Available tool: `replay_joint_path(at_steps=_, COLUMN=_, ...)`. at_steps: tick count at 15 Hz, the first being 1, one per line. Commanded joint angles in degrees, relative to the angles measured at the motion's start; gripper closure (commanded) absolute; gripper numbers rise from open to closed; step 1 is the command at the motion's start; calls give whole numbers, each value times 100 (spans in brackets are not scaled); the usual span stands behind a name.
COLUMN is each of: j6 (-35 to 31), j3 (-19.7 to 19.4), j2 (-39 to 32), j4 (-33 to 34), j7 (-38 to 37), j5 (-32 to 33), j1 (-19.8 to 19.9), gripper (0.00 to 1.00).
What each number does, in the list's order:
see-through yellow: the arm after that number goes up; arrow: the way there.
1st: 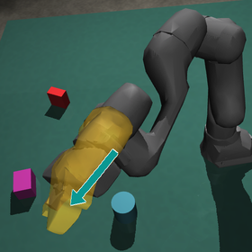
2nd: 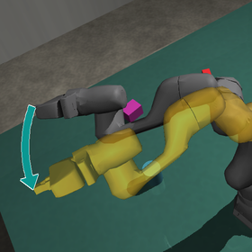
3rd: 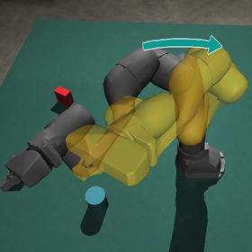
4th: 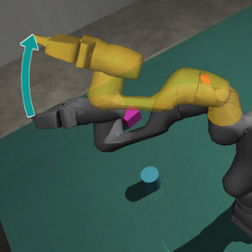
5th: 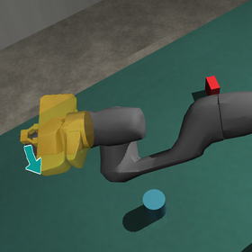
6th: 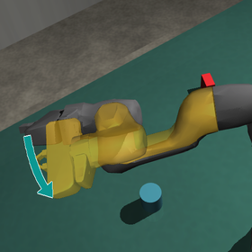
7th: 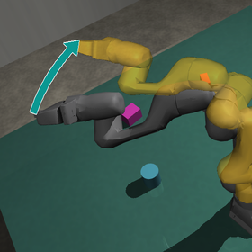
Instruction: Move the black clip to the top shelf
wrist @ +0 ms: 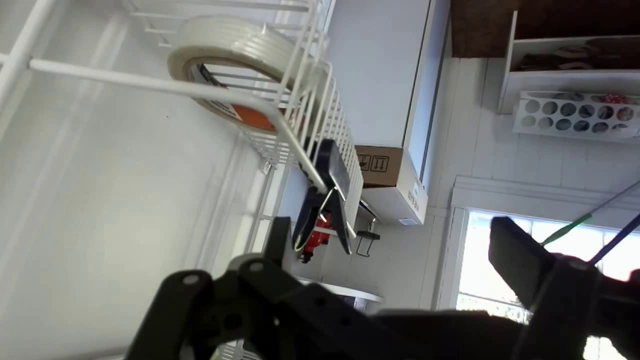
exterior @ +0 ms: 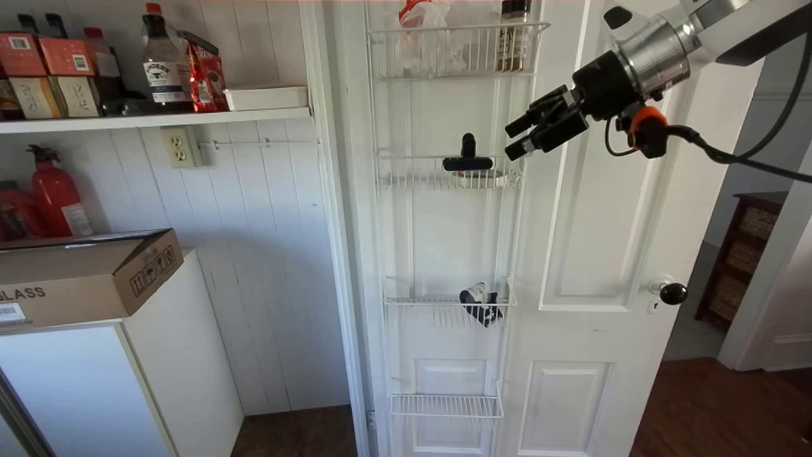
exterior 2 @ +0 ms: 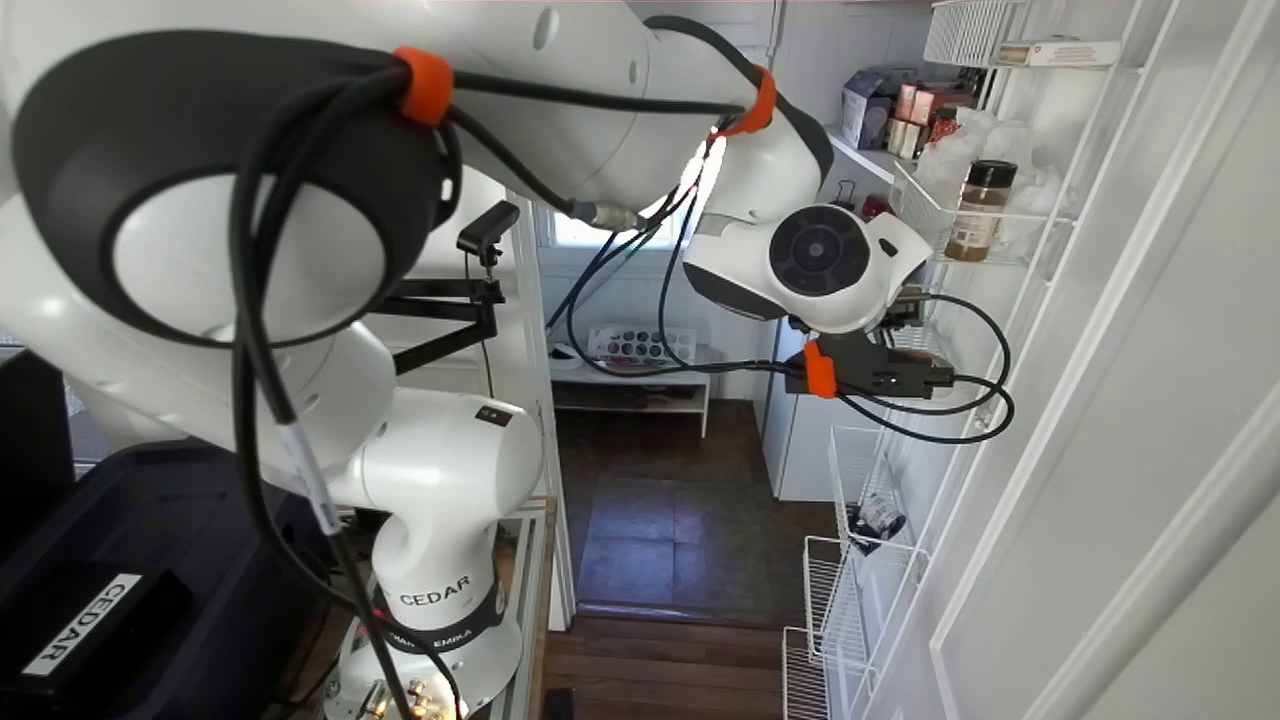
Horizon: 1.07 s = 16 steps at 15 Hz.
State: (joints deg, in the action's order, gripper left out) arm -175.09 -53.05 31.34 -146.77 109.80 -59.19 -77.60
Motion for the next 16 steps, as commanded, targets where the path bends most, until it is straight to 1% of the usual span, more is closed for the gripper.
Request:
replay_joint_path(at_steps=1, j6=-291, j3=-638, j2=192, j4=273, j7=595, j5=-174, j1=-780, gripper=0)
replay_joint_path(at_steps=5, j6=-531, j3=-1225, j2=393, j4=493, j7=835, j5=-100, j1=-1444, gripper=0)
replay_joint_path(at_steps=8, j6=-501, j3=-1608, j2=599, j4=596, j7=951, j5=-57, j1=-1899, gripper=0)
replay_joint_path(at_steps=12, j6=-538, j3=-1943, j2=907, j4=702, j7=1140, j5=-2, j1=-2305, gripper=0)
replay_joint_path(at_steps=16, j6=-686, j3=-2146, j2=1201, j4=793, j7=1412, j5=38, j1=-2596, gripper=0)
